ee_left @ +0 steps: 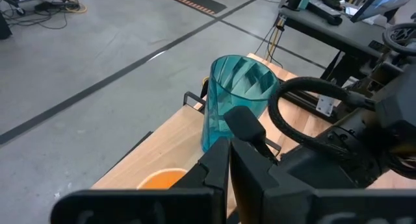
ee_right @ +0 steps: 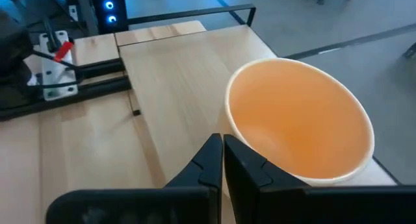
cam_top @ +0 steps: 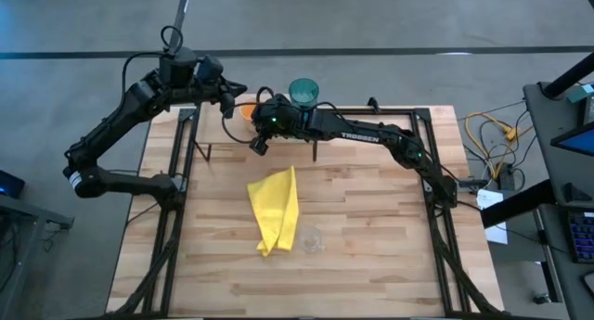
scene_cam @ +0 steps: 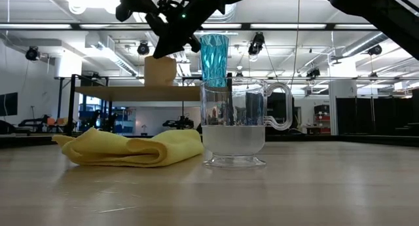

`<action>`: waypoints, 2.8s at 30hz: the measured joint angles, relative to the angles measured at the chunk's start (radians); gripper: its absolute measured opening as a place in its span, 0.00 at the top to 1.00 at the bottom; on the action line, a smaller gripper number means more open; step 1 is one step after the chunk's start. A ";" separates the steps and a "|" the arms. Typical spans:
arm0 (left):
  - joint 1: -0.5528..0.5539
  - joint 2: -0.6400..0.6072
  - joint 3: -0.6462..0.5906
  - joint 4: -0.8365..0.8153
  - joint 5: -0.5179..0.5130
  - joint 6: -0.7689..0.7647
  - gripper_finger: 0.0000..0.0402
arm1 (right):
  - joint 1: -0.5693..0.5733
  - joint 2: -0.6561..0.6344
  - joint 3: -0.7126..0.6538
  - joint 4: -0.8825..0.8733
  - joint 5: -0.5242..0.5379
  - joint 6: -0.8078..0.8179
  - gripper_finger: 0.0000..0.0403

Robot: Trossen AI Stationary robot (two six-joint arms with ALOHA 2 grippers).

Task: Stack small to large cups/mugs on shelf
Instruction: Adjust the orange mug on the shelf, then put the transparent mug on the shelf

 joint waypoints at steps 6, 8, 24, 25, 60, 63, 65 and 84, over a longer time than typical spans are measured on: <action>0.000 0.000 0.000 -0.002 0.000 0.000 1.00 | 0.004 -0.002 0.005 -0.010 -0.059 0.003 0.98; 0.000 0.000 0.000 -0.007 -0.001 0.001 1.00 | 0.017 -0.009 0.023 -0.035 -0.131 0.015 0.98; -0.068 -0.028 0.000 -0.375 0.196 -0.007 1.00 | 0.177 -0.198 0.119 -0.720 -0.211 0.158 0.98; -0.092 -0.030 0.000 -0.413 0.202 -0.008 1.00 | 0.183 -0.207 0.119 -0.742 -0.211 0.165 0.98; -0.982 0.476 -0.058 0.083 -0.109 -0.877 1.00 | 0.266 -0.543 0.105 -1.055 -0.188 0.180 0.98; -0.986 0.521 -0.055 0.104 -0.108 -0.880 1.00 | 0.266 -0.557 0.104 -1.055 -0.188 0.144 0.98; -0.985 0.539 -0.054 0.135 -0.107 -0.880 1.00 | 0.265 -0.564 0.103 -1.055 -0.186 0.125 0.98; -0.942 0.615 -0.060 0.192 -0.127 -0.958 0.81 | 0.265 -0.575 0.103 -1.055 -0.184 0.025 0.98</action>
